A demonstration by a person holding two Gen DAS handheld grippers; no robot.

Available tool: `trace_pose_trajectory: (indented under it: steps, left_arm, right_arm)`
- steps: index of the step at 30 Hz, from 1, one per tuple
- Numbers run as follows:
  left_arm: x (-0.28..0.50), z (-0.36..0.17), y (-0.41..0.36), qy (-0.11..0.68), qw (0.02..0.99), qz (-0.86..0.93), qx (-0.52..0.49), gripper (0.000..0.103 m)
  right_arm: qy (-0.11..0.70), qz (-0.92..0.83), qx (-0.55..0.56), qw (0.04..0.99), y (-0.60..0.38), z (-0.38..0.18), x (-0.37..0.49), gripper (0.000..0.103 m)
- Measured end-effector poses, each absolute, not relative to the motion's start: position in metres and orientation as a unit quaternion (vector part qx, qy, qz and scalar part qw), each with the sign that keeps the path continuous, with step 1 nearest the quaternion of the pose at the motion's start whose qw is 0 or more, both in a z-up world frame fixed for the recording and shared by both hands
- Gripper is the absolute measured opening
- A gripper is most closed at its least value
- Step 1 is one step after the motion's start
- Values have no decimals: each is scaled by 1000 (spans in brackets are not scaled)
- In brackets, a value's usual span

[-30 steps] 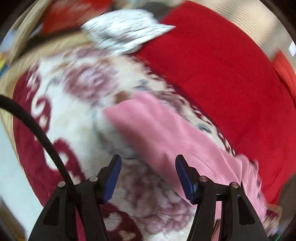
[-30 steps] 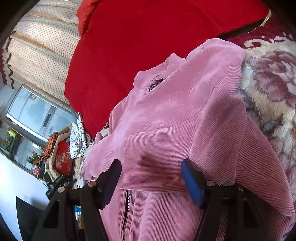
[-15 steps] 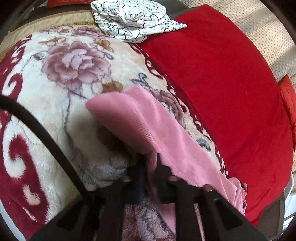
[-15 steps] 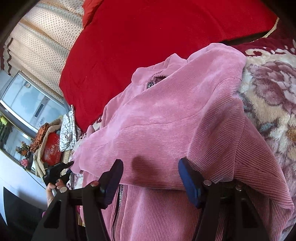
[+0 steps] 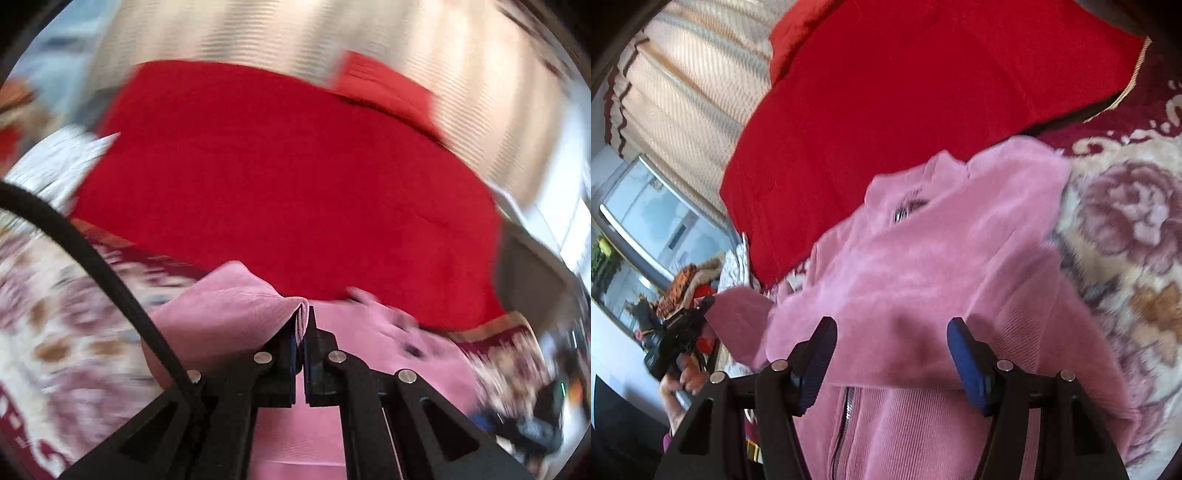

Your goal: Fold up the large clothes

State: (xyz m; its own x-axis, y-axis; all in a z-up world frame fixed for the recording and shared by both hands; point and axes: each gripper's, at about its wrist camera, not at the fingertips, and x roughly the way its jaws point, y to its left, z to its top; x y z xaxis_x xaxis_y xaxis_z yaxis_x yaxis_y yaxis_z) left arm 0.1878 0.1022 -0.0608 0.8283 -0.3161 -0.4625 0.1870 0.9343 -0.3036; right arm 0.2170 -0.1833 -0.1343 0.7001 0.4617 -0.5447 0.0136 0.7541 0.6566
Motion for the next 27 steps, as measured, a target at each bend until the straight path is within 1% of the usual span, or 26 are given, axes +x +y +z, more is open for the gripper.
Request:
trace_pose_trajectory:
  steps: [3, 4, 5, 6, 7, 8, 10, 13, 14, 16, 19, 21, 24, 27]
  left_arm:
    - [179, -62, 22, 284, 926, -243, -60, 3]
    - [176, -64, 7, 291, 918, -266, -48, 5]
    - [173, -67, -12, 302, 903, -303, -31, 15]
    - [170, -68, -20, 306, 895, -323, -22, 22]
    - [168, -67, -23, 303, 894, -331, -15, 41]
    - [165, -64, -20, 291, 898, -330, -14, 62]
    - [163, -55, 0, 261, 910, -320, -39, 78]
    - [170, -46, 40, 247, 908, -319, -111, 81]
    - [176, -46, 60, 248, 911, -298, -139, 82]
    - [187, -54, 83, 258, 920, -246, -162, 83]
    - [210, -79, 122, 308, 919, -149, -196, 83]
    - [223, -100, 144, 355, 908, -74, -207, 83]
    - [235, -126, 153, 418, 891, -17, -176, 82]
    - [236, -141, 151, 447, 879, -15, -167, 81]
  right_arm:
    - [345, 118, 349, 863, -200, -131, 212, 68]
    - [338, 115, 360, 862, -206, -130, 211, 68]
    - [333, 114, 369, 860, -212, -129, 209, 68]
    - [329, 114, 377, 858, -218, -128, 208, 68]
    - [325, 115, 386, 855, -223, -128, 207, 68]
    - [323, 118, 393, 852, -228, -127, 207, 68]
    - [319, 126, 405, 848, -234, -126, 206, 68]
    - [322, 149, 416, 837, -234, -125, 208, 68]
    - [325, 157, 419, 833, -231, -125, 211, 68]
    - [333, 170, 412, 831, -221, -124, 216, 68]
    - [356, 185, 380, 833, -195, -121, 225, 69]
    - [372, 191, 330, 846, -169, -113, 229, 70]
    - [382, 211, 249, 865, -131, -103, 228, 70]
    - [388, 229, 134, 883, -80, -93, 222, 71]
